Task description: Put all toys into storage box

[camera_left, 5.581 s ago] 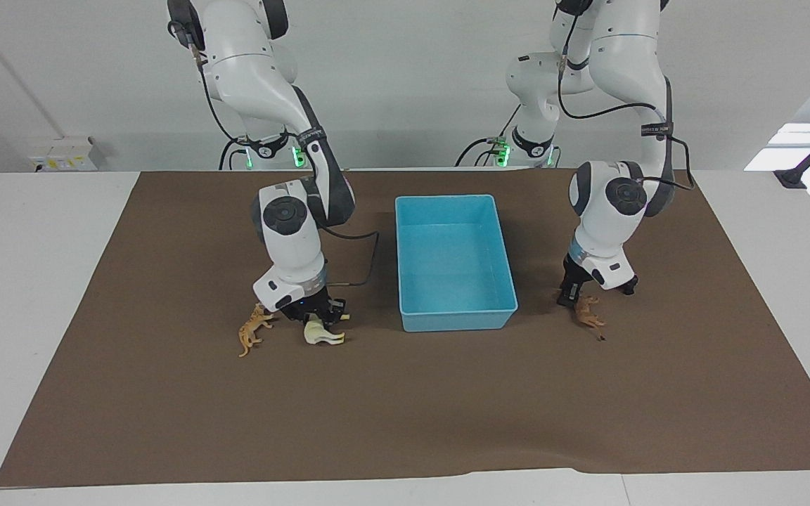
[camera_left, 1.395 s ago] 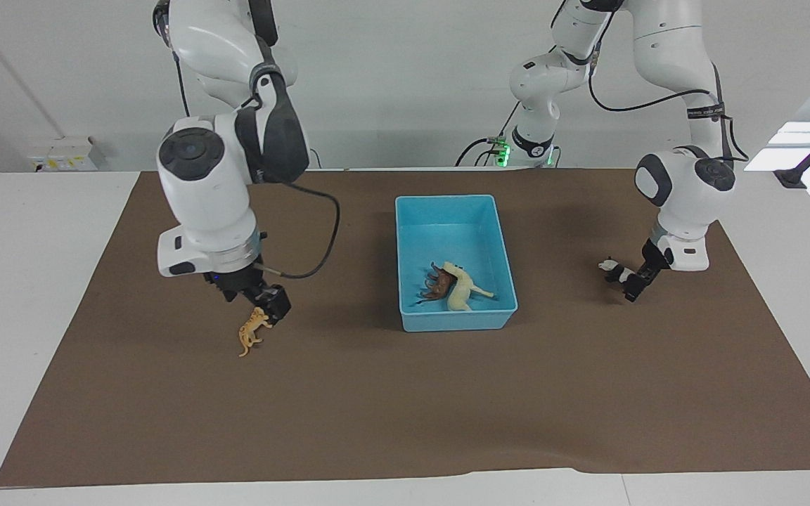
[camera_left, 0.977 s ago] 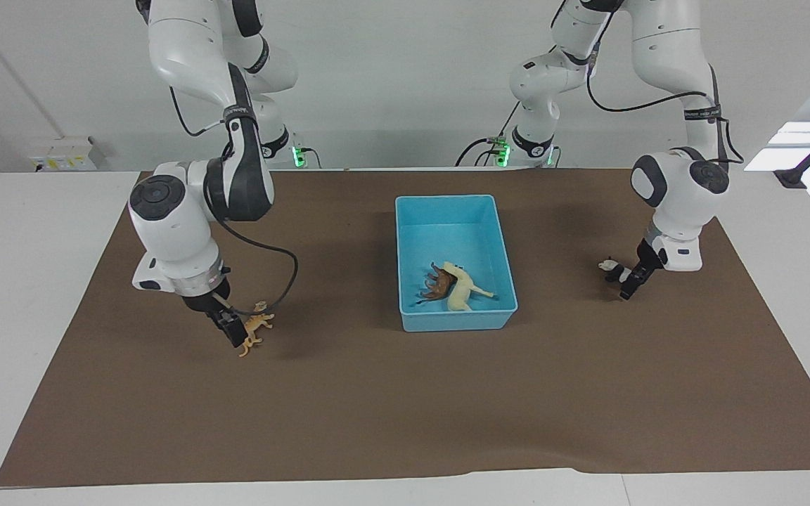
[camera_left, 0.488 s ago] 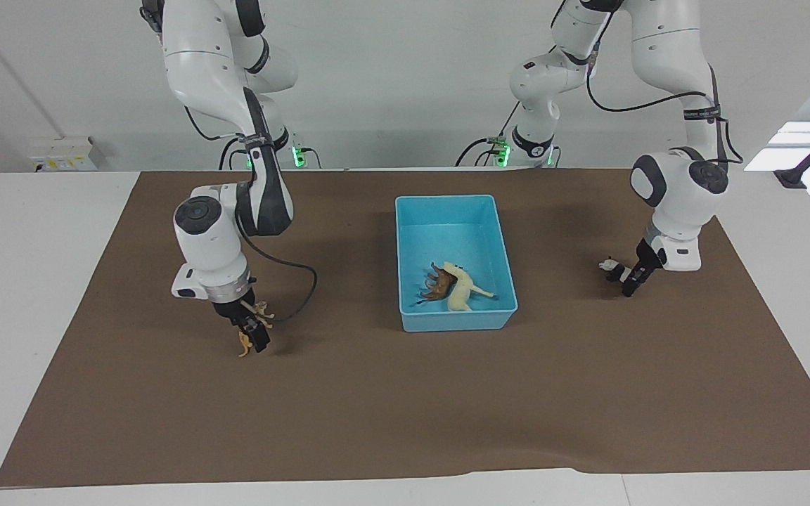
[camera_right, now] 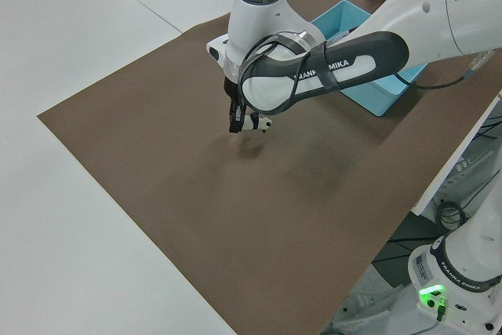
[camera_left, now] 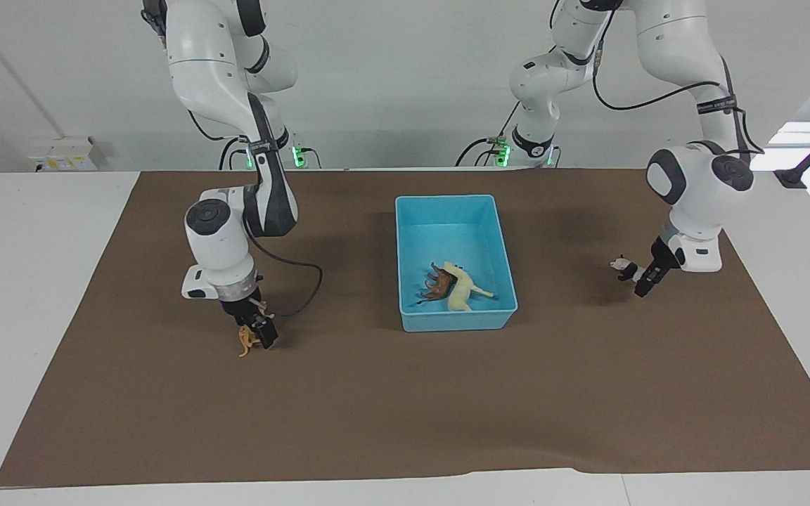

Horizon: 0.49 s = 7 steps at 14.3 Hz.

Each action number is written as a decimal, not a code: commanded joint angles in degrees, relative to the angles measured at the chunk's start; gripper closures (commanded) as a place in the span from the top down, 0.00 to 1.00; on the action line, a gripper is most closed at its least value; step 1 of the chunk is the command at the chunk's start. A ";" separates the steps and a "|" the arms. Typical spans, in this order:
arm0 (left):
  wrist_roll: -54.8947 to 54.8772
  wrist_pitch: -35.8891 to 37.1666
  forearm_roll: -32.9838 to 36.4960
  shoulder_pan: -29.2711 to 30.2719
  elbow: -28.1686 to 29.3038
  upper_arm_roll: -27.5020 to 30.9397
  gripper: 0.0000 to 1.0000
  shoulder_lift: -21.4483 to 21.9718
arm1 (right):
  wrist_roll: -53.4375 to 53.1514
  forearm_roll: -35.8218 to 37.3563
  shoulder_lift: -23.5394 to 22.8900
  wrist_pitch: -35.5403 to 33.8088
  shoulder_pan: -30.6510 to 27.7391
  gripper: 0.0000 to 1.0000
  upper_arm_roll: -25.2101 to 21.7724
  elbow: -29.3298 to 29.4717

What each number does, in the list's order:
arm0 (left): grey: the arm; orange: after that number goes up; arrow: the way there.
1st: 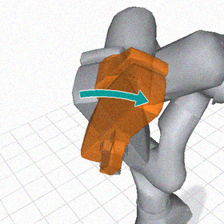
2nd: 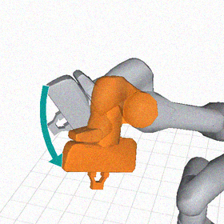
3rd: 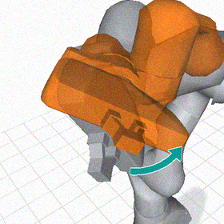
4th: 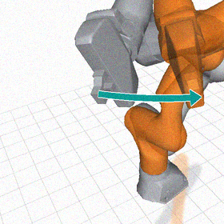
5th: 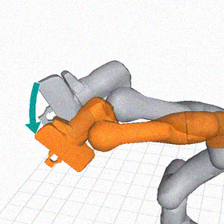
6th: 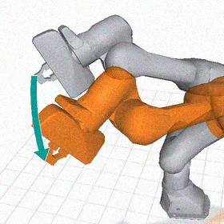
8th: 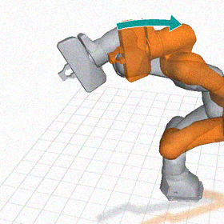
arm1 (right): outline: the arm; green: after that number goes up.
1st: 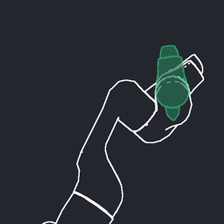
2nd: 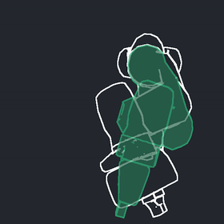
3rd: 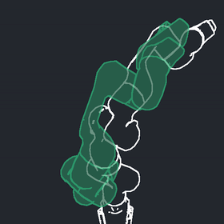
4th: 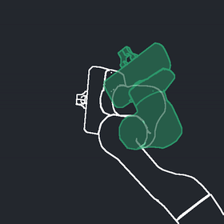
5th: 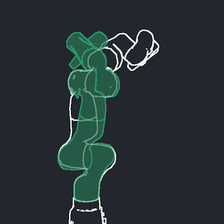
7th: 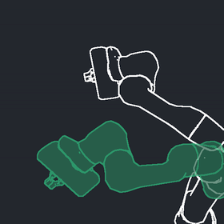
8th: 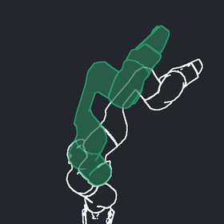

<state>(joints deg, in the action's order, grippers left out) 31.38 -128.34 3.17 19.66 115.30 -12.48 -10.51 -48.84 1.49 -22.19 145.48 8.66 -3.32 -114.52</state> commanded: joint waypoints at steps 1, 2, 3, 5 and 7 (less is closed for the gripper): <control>5.59 12.56 -0.79 -4.52 -11.04 0.09 0.00 -1.71 | 1.12 -0.26 1.80 0.77 -0.23 1.00 0.42 -1.94; 9.45 13.81 -0.80 -6.89 -11.76 -0.09 0.00 -1.27 | 1.29 -0.26 1.71 0.77 -0.57 0.97 0.42 -1.85; 14.36 13.99 -0.80 -9.96 -11.85 -0.18 0.00 -1.10 | 1.38 -0.34 1.71 0.94 -1.01 0.65 0.42 -1.94; 24.73 13.38 -0.80 -16.03 -11.68 -0.18 0.00 -1.09 | -0.20 -0.69 1.71 0.95 -0.84 0.00 0.51 -1.94; 32.74 12.25 -0.80 -21.04 -10.98 -0.26 0.00 -0.92 | -1.70 -0.70 1.80 0.86 -0.66 0.00 0.51 -1.94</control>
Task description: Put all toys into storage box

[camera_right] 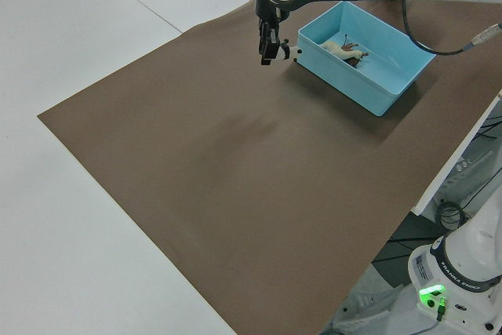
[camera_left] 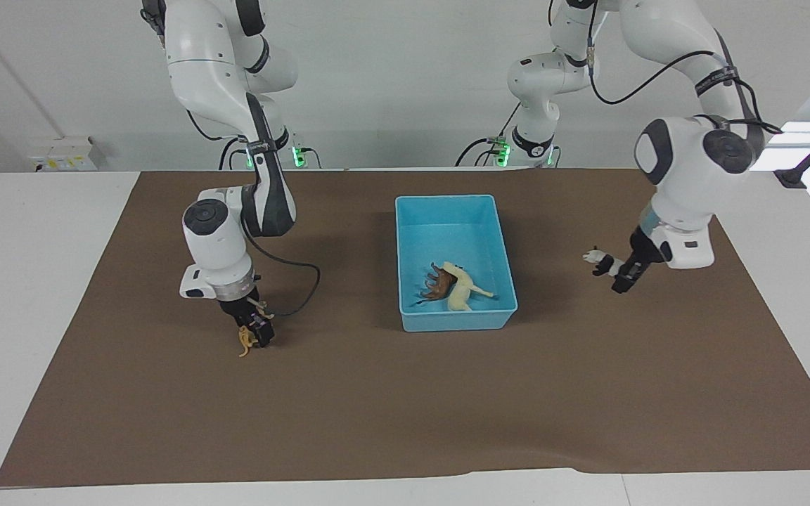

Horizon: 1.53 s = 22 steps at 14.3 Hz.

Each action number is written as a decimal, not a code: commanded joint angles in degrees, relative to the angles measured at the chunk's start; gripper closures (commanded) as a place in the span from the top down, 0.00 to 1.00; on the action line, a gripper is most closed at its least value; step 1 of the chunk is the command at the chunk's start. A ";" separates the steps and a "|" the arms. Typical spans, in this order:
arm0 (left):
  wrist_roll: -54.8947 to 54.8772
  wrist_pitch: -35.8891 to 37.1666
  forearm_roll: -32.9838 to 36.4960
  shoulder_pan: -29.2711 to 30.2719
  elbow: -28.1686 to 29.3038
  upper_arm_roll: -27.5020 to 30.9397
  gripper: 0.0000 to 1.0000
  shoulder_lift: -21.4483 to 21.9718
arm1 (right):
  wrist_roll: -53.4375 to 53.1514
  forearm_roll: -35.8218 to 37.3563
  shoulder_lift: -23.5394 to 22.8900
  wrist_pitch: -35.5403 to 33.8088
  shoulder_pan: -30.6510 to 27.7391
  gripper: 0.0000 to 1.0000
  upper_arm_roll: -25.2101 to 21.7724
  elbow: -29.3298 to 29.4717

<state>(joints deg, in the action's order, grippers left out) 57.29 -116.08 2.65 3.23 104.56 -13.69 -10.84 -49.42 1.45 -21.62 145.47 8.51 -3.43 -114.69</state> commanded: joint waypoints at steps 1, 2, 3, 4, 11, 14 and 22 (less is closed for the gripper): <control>9.48 -1.85 -0.37 -6.73 0.90 0.94 0.00 -0.15 | -1.12 -0.57 1.23 0.78 -0.51 0.00 0.62 -1.85; 11.94 -3.70 -0.37 -8.05 2.39 0.85 0.00 0.29 | -1.12 -0.65 1.23 0.78 -0.33 0.00 0.71 -1.85; 13.97 -4.93 -0.45 -9.72 3.19 0.85 0.00 0.47 | -1.12 -0.57 1.23 0.69 -0.25 0.00 0.71 -1.77; 15.55 -5.47 -0.54 -11.48 4.24 0.85 0.00 0.99 | -0.68 -0.57 1.23 0.60 -0.24 0.00 0.71 -1.77; 16.54 -5.83 -0.63 -15.63 8.04 1.03 1.00 3.11 | 1.52 -0.30 1.23 -15.36 0.19 0.00 1.32 10.77; 12.78 -1.71 -0.54 -13.62 7.86 1.73 1.00 5.47 | 1.78 -0.39 1.23 -26.43 0.19 0.00 3.95 20.79; -21.65 14.65 -0.46 2.91 2.50 1.73 1.00 12.67 | -9.81 -2.15 -4.91 -33.24 19.24 0.00 7.91 39.97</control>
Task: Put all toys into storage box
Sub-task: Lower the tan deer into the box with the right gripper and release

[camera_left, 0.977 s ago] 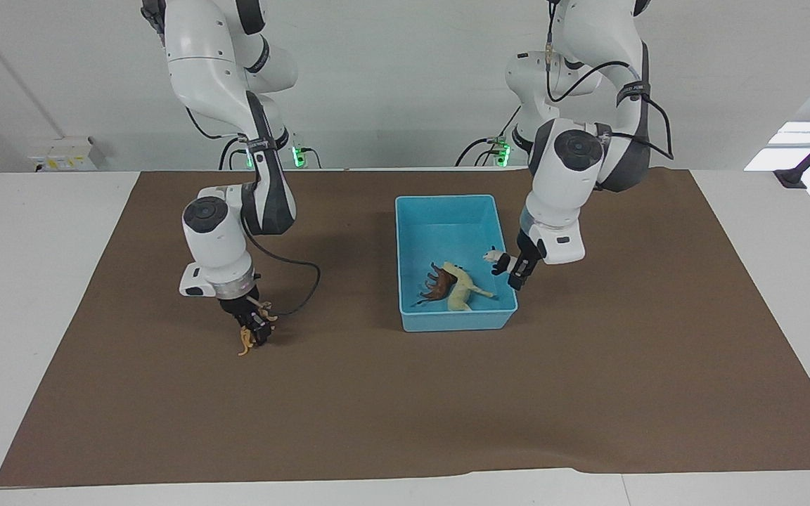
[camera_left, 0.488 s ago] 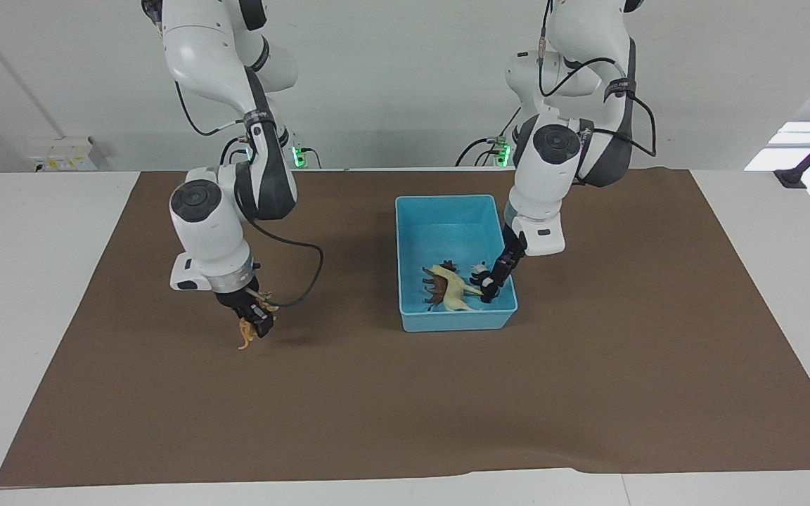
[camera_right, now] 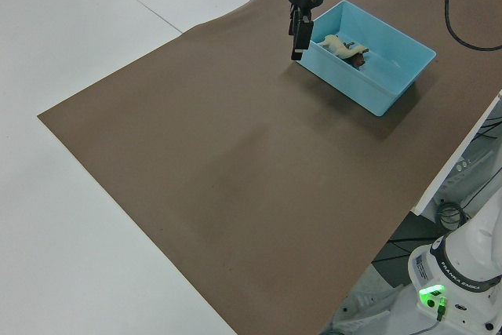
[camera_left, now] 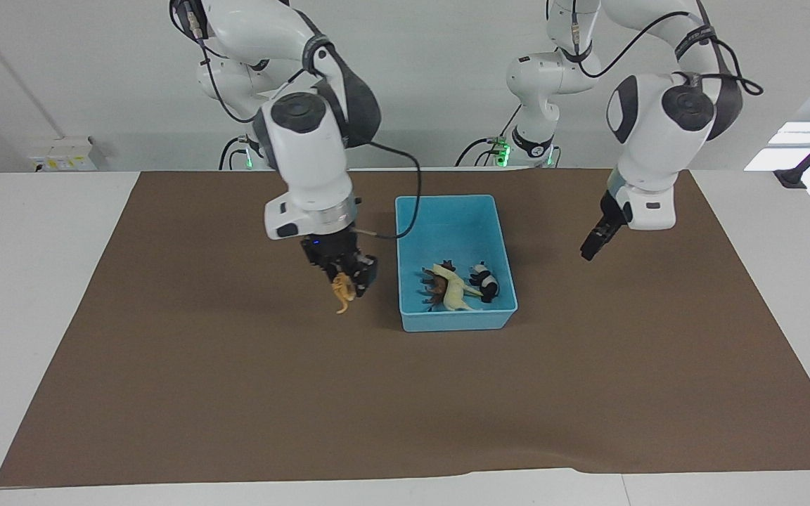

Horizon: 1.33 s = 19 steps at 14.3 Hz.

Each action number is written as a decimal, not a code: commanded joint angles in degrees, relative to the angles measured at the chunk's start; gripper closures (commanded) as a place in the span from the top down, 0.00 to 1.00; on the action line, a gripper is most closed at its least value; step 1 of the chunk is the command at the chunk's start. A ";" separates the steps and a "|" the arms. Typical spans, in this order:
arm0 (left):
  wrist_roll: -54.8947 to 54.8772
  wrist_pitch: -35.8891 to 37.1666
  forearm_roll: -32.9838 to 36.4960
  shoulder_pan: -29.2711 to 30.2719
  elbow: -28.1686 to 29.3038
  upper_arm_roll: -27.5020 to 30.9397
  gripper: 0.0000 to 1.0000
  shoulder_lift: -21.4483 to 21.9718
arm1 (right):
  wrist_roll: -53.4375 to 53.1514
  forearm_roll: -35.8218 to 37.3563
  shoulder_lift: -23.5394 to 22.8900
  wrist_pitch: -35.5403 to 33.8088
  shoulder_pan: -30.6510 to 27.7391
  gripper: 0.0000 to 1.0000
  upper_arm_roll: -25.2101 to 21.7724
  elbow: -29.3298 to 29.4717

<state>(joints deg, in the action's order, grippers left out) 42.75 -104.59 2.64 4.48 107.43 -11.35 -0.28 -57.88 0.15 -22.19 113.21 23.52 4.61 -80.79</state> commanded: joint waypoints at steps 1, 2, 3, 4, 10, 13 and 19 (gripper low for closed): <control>-11.24 4.56 -0.53 3.15 -0.47 -0.60 1.00 3.17 | -2.40 -0.68 -5.22 -0.72 7.39 0.00 -0.30 6.17; -14.85 6.14 -0.45 4.30 -0.73 -0.60 1.00 3.79 | -3.80 -0.51 -6.62 0.50 10.38 0.00 -0.56 6.17; -19.76 8.68 -0.45 5.01 -2.13 -0.60 1.00 3.80 | -4.77 -0.24 -8.20 3.30 12.32 0.00 -0.39 5.82; -25.55 10.96 -0.36 5.54 -2.92 -0.60 1.00 3.63 | -5.74 -0.24 -9.79 5.68 14.34 0.00 -0.48 5.38; -38.27 12.14 -0.18 6.94 -1.72 -0.69 1.00 4.06 | -8.64 0.99 -11.30 8.35 16.21 1.00 -0.39 0.89; -38.09 11.08 -0.45 5.29 -0.04 -0.95 1.00 5.20 | -9.79 1.17 -11.56 0.99 15.25 1.00 -0.39 5.09; -47.32 9.13 -2.63 -1.63 0.15 7.89 1.00 5.12 | -1.14 1.87 -1.12 -8.26 4.55 1.00 -1.53 5.90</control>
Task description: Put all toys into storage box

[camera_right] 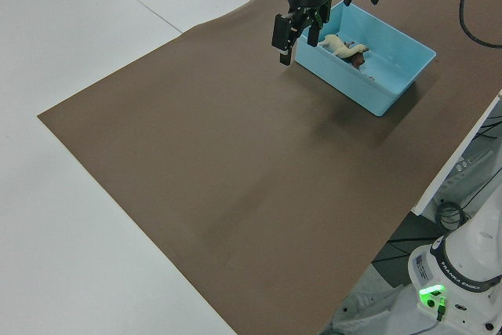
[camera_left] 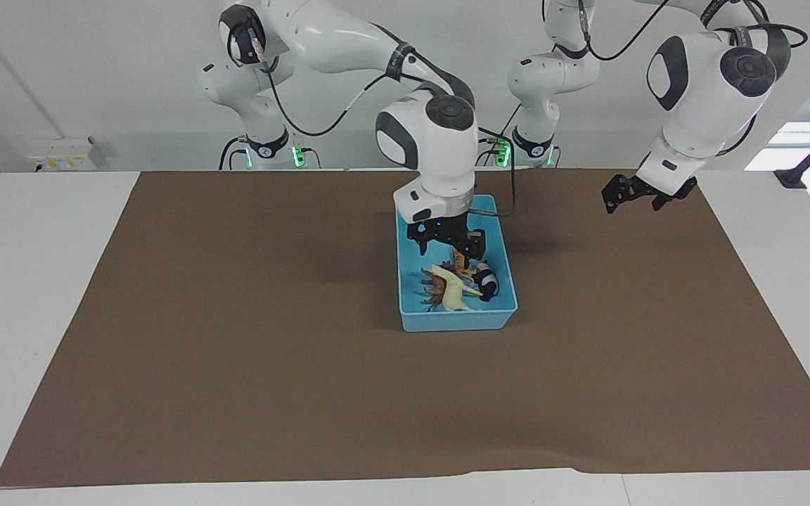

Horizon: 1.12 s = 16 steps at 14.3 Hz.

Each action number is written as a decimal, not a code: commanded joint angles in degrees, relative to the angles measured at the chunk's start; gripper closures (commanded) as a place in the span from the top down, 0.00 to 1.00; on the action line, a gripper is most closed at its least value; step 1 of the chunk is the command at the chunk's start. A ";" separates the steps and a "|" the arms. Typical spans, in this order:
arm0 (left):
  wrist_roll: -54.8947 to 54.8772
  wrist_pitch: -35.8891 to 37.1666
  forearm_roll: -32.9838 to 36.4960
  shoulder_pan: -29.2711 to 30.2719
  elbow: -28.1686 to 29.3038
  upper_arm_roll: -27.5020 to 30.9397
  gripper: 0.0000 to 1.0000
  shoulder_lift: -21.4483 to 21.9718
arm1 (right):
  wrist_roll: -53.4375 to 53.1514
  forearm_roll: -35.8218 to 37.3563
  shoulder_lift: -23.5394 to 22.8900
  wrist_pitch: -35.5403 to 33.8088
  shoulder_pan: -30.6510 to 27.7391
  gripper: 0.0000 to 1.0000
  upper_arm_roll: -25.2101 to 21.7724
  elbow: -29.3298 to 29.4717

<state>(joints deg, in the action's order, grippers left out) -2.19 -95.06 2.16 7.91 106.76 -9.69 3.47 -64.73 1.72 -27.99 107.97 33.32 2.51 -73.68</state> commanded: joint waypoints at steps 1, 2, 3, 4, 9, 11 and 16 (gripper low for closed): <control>-2.47 0.39 -2.16 -6.32 0.30 7.31 1.00 1.28 | 11.84 0.30 6.26 -4.24 -8.42 1.00 0.57 -1.20; -2.38 0.75 -2.16 -6.42 -0.58 7.23 1.00 0.50 | 15.56 0.21 7.32 -4.78 -10.80 1.00 0.65 -1.20; -2.47 1.62 -2.25 -6.94 -2.42 7.15 1.00 -1.69 | 16.56 0.21 8.55 -5.22 -13.26 1.00 0.57 -1.29; -2.38 2.41 -2.25 -7.21 -2.96 7.23 1.00 -2.32 | 17.44 0.30 9.26 -5.40 -15.72 1.00 0.57 -1.38; -2.47 2.33 -2.25 -7.30 -2.96 7.32 1.00 -3.29 | 41.41 0.30 13.65 -8.11 -29.16 1.00 0.39 -4.19; -2.56 0.42 -2.25 -8.70 -2.09 7.41 1.00 -3.29 | 50.61 0.12 15.06 -10.31 -33.04 1.00 0.39 -4.19; -2.29 0.84 -2.25 -9.93 -2.17 7.58 1.00 -3.82 | 61.47 -0.05 20.67 -20.58 -40.96 1.00 0.04 -3.84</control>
<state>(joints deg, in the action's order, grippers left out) -3.95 -94.69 0.70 -0.72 105.25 -3.36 -0.26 -5.13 1.71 -11.62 90.83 -5.59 2.14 -75.32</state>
